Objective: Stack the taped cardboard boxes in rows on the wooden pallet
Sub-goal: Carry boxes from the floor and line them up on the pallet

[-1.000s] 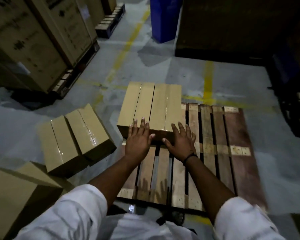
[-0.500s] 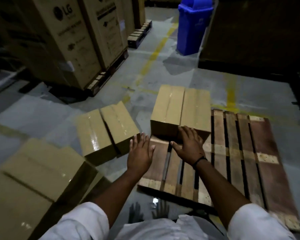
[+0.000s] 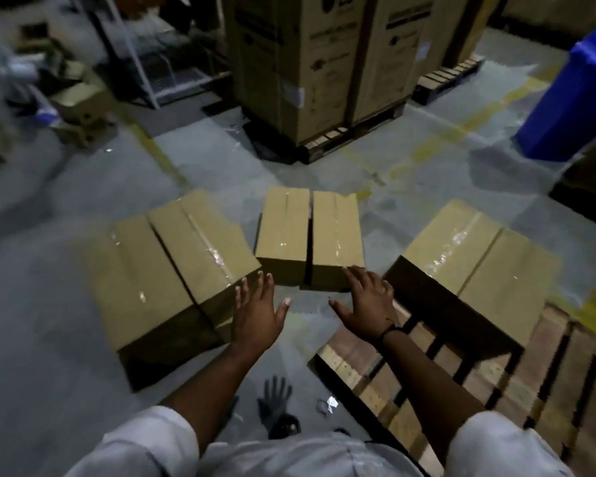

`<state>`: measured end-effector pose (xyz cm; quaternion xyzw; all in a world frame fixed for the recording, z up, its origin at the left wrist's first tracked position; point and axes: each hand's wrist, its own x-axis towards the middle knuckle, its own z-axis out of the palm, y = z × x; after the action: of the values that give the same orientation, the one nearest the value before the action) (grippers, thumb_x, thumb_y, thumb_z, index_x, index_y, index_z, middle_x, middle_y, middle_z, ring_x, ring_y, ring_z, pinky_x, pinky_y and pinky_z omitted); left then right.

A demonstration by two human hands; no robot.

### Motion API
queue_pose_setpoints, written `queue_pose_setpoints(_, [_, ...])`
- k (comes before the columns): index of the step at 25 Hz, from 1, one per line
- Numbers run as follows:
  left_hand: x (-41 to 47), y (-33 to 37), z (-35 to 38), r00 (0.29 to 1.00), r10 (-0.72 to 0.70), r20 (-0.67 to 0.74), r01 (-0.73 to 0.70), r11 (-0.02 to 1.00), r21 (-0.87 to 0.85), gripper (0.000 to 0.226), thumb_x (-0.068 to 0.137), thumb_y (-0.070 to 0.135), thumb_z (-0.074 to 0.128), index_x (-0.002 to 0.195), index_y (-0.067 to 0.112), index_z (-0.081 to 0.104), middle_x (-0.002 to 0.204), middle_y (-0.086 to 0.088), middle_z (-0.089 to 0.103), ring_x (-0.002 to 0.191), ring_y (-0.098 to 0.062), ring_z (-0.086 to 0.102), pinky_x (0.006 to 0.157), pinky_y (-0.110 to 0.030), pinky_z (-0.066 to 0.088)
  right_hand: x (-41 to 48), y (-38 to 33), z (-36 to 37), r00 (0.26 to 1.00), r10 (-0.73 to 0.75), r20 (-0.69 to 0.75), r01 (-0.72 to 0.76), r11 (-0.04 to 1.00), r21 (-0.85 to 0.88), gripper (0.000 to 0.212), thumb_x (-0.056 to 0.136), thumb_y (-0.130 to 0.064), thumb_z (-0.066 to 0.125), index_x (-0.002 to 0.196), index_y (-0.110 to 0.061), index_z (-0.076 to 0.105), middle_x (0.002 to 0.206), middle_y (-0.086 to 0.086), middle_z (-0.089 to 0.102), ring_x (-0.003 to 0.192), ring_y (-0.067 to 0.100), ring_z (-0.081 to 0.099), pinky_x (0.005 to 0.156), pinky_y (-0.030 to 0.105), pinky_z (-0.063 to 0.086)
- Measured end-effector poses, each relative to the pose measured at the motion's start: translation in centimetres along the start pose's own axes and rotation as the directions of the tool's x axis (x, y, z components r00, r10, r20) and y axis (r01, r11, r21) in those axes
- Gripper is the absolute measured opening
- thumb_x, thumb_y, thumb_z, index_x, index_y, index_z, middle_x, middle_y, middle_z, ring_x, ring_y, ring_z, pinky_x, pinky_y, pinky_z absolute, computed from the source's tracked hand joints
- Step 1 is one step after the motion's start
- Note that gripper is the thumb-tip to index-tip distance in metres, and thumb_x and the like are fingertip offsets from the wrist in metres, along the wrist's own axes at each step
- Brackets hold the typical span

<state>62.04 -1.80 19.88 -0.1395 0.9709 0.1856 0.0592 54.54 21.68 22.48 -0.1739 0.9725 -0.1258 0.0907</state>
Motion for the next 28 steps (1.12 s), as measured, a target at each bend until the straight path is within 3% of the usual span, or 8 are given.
queue_pose_setpoints(5, [-2.7, -3.6, -1.0, 0.970, -0.239, -0.048, 0.236, 0.969, -0.075, 0.081, 0.100, 0.064, 0.025, 0.164, 0.016, 0.017, 0.171, -0.010, 0.012, 0.155, -0.043, 0.006, 0.127, -0.052, 0.000, 2.9, -2.4, 1.3, 0.986, -0.128, 0.104, 0.130, 0.991, -0.019, 0.078, 0.098, -0.067, 0.044, 0.162, -0.029, 0.020, 0.168, 0.003, 0.022, 0.153, 0.030, 0.019, 0.123, 0.056, 0.013])
queue_pose_setpoints(12, [-5.3, -5.4, -2.4, 0.898, -0.416, -0.140, 0.400, 0.907, -0.128, 0.076, 0.104, 0.060, 0.035, 0.164, 0.017, 0.016, 0.171, -0.010, 0.011, 0.155, -0.044, 0.005, 0.127, -0.052, 0.001, 4.4, -5.4, 3.1, 0.940, -0.304, 0.156, 0.301, 0.953, 0.042, 0.074, 0.099, -0.065, 0.044, 0.161, -0.031, 0.023, 0.167, 0.001, 0.026, 0.152, 0.028, 0.023, 0.124, 0.057, 0.011])
queue_pose_setpoints(18, [-3.1, -7.9, -2.9, 0.886, -0.446, -0.126, 0.426, 0.891, -0.156, 0.078, 0.103, 0.062, 0.034, 0.164, 0.019, 0.013, 0.172, -0.008, 0.009, 0.156, -0.042, 0.003, 0.127, -0.051, 0.002, 7.4, -7.8, 4.0, 0.930, -0.319, 0.182, 0.316, 0.948, 0.048, 0.073, 0.099, -0.065, 0.044, 0.161, -0.034, 0.021, 0.167, 0.000, 0.026, 0.152, 0.025, 0.025, 0.123, 0.056, 0.010])
queue_pose_setpoints(28, [10.9, -17.4, -4.4, 0.933, -0.360, -0.009, 0.354, 0.923, -0.152, 0.078, 0.103, 0.062, 0.033, 0.165, 0.022, 0.008, 0.172, -0.007, 0.005, 0.157, -0.039, 0.002, 0.128, -0.050, 0.003, 20.5, -14.8, 5.7, 0.939, -0.245, 0.241, 0.255, 0.967, -0.013, 0.074, 0.099, -0.063, 0.047, 0.161, -0.031, 0.021, 0.168, 0.002, 0.024, 0.151, 0.027, 0.026, 0.122, 0.053, 0.018])
